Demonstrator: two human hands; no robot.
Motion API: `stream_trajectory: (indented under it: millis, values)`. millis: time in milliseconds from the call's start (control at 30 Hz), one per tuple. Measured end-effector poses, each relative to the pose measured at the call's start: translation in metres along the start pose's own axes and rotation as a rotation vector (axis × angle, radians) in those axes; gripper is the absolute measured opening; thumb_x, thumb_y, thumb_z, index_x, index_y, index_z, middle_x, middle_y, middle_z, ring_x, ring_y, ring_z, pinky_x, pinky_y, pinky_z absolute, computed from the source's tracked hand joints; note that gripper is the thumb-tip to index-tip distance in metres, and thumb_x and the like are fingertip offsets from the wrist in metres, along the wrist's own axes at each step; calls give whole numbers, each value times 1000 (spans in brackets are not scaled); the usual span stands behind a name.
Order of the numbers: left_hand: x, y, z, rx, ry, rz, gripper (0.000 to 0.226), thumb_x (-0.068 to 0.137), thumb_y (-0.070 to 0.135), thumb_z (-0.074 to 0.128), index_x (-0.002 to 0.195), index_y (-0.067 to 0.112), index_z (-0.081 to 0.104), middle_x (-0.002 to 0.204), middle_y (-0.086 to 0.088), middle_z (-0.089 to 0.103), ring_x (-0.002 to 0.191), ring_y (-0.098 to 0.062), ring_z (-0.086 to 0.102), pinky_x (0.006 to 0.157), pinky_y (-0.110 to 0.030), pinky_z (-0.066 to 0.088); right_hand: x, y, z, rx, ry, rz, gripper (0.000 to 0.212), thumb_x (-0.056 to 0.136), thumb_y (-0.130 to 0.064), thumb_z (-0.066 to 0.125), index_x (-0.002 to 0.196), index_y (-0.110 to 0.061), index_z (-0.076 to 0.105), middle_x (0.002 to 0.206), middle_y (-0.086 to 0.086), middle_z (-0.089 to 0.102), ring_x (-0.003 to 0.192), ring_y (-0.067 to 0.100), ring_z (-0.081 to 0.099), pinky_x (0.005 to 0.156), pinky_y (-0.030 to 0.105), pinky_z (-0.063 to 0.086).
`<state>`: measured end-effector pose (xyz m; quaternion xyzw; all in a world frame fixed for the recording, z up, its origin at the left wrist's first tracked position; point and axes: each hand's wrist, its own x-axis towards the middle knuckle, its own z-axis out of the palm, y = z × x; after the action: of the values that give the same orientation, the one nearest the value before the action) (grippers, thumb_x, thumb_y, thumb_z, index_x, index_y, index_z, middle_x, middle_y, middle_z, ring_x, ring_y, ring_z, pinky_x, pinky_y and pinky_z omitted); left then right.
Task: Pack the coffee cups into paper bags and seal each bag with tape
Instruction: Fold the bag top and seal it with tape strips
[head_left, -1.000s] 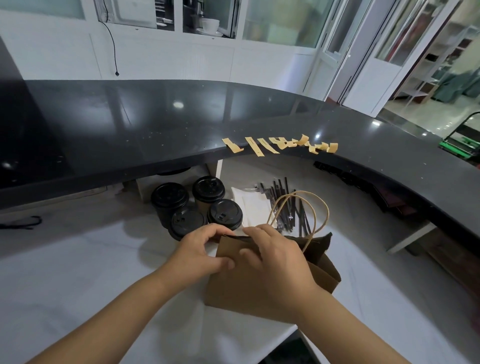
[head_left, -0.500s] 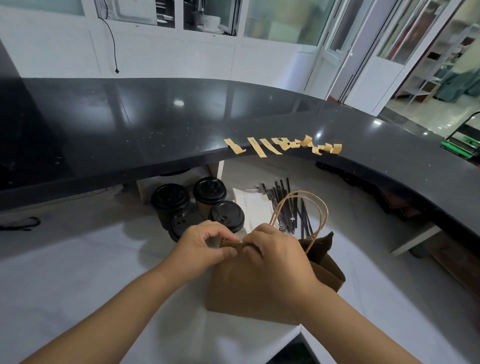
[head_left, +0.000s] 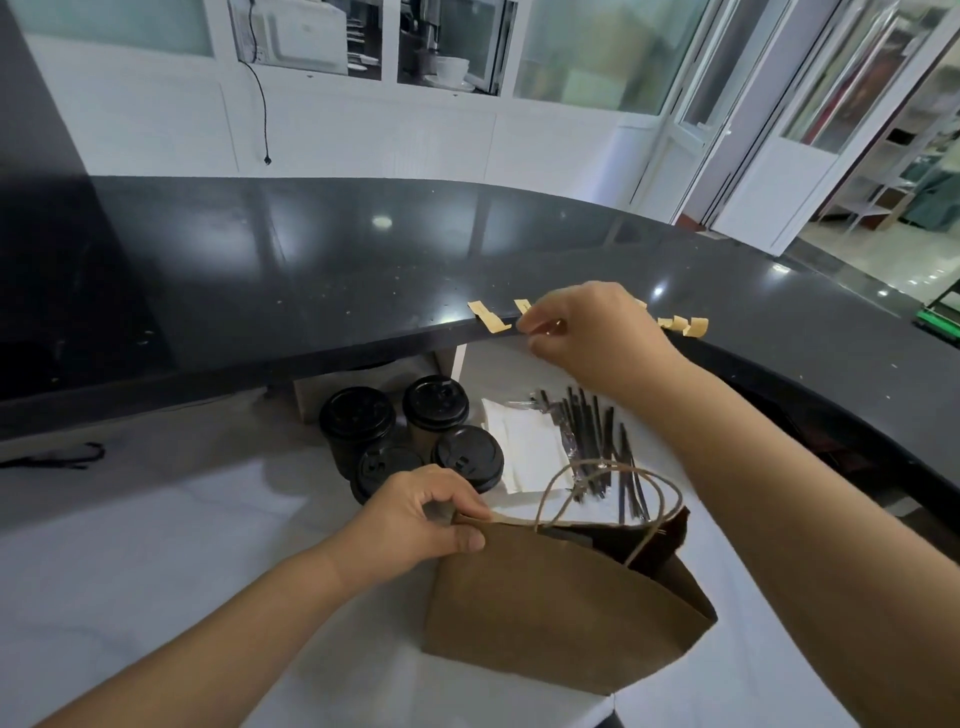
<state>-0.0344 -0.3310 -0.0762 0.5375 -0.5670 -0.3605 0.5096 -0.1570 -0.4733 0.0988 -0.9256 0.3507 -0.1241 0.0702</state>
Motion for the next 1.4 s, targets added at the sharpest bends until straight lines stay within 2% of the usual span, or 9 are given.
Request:
stream_trajectory:
  millis: [233,367,500,667,767,900,1100,1300,1400]
  values:
    - [1,4,-3,3,-17,-16,28,62,20,84,83,37,75,92,15,69,92,-5,62,87,-16,46,61,32,48,-171,-74,-23,34,88,-17,60,120,-30,64,113,-5,66,106,20,60,77,32,49]
    - [2,5,-5,-2,-21,-44,26,64,12,85,79,31,76,93,10,68,92,-6,63,87,-16,47,75,34,62,-254,-9,-62,24,88,-23,62,110,-27,68,105,-1,64,101,23,60,70,31,49]
    - [2,5,-5,-9,-19,-48,30,64,14,85,80,38,75,94,9,68,94,-6,63,88,-16,46,81,35,67,-254,43,-68,15,89,-21,61,97,-23,74,97,0,65,94,24,60,67,32,50]
    - [1,5,-5,-19,-11,-38,30,63,16,85,82,37,75,94,12,68,94,-6,62,87,-15,45,84,32,62,-187,198,-62,15,88,-22,60,90,-17,75,90,2,65,91,23,55,62,31,42]
    - [0,5,-4,-29,-7,-37,31,64,14,85,81,38,75,94,13,68,93,-4,62,87,-14,44,81,28,59,-111,283,-64,16,88,-24,62,86,-14,74,88,2,66,89,23,56,66,37,47]
    - [-1,5,-4,13,-13,-42,22,65,12,84,82,24,76,96,11,67,94,-5,62,88,-14,44,68,12,42,18,348,-73,13,87,-23,64,85,-17,75,86,-2,66,88,18,56,68,35,48]
    - [-4,1,0,-4,25,-14,26,67,18,83,88,31,74,95,13,69,94,-10,62,90,-29,49,0,-19,13,118,424,-239,11,85,-24,67,85,-20,77,83,-5,70,81,17,53,67,29,41]
    - [-8,-5,4,14,75,59,28,64,40,77,90,30,73,95,15,70,96,-6,61,88,-20,47,-92,-37,30,-77,465,-314,16,85,-28,62,74,-27,73,76,-13,67,79,16,56,86,30,32]
    - [-9,-4,9,-10,123,62,26,61,35,80,84,46,72,94,23,67,94,-1,61,86,-14,45,-123,-33,53,-242,492,-337,14,84,-22,62,74,-25,71,77,-15,66,98,9,53,110,33,22]
